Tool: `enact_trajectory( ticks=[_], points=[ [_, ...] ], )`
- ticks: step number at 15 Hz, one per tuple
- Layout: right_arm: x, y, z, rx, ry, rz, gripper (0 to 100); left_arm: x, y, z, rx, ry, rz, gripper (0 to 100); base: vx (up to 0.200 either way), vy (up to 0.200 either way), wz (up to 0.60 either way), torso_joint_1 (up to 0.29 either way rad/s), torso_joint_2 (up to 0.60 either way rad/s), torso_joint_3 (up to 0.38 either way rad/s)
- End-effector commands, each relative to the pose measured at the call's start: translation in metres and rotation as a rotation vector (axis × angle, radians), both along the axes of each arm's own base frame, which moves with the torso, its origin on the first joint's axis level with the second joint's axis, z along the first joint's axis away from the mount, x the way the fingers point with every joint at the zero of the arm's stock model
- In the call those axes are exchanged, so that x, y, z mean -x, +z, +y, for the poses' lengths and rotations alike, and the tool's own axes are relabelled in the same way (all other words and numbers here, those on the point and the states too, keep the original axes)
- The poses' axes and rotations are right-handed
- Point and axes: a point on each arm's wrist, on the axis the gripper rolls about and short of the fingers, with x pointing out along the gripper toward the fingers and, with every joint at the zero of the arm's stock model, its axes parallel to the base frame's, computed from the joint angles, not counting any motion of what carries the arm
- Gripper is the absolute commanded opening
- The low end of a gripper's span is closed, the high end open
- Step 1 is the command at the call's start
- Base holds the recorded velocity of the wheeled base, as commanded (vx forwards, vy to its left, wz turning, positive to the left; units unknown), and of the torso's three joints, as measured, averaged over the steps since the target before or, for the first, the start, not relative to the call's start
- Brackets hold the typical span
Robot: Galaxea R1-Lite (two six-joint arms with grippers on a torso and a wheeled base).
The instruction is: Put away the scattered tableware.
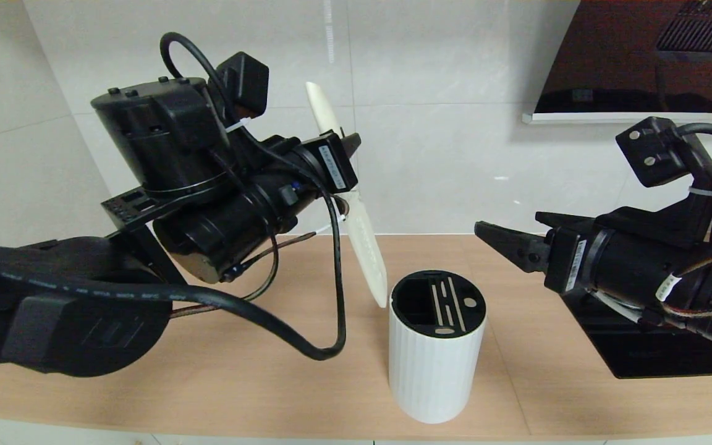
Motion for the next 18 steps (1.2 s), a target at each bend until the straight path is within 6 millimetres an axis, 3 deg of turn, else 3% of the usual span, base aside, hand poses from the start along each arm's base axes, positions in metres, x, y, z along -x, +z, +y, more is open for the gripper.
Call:
enact_trajectory(
  ticks=[1, 7, 11, 18],
  points=[
    [-0.001, -0.001, -0.001, 0.002, -0.003, 0.002, 100, -0.005, 0.000, -0.011, -0.022, 0.017, -0.016, 0, 0.000, 0.000, 0.00, 0.000, 0.00, 0.000],
    [-0.001, -0.001, -0.001, 0.004, -0.004, 0.002, 100, 0.015, -0.010, -0.062, 0.005, 0.072, -0.005, 0, 0.000, 0.000, 0.00, 0.000, 0.00, 0.000],
    [-0.002, -0.002, 0.000, 0.008, -0.004, 0.007, 100, -0.003, -0.030, -0.086, -0.018, 0.214, 0.010, 0, 0.000, 0.000, 0.00, 0.000, 0.00, 0.000],
    [-0.002, -0.002, 0.000, 0.008, -0.004, 0.007, 100, -0.005, -0.046, -0.095, -0.074, 0.225, 0.022, 0, 0.000, 0.000, 0.00, 0.000, 0.00, 0.000]
  ],
)
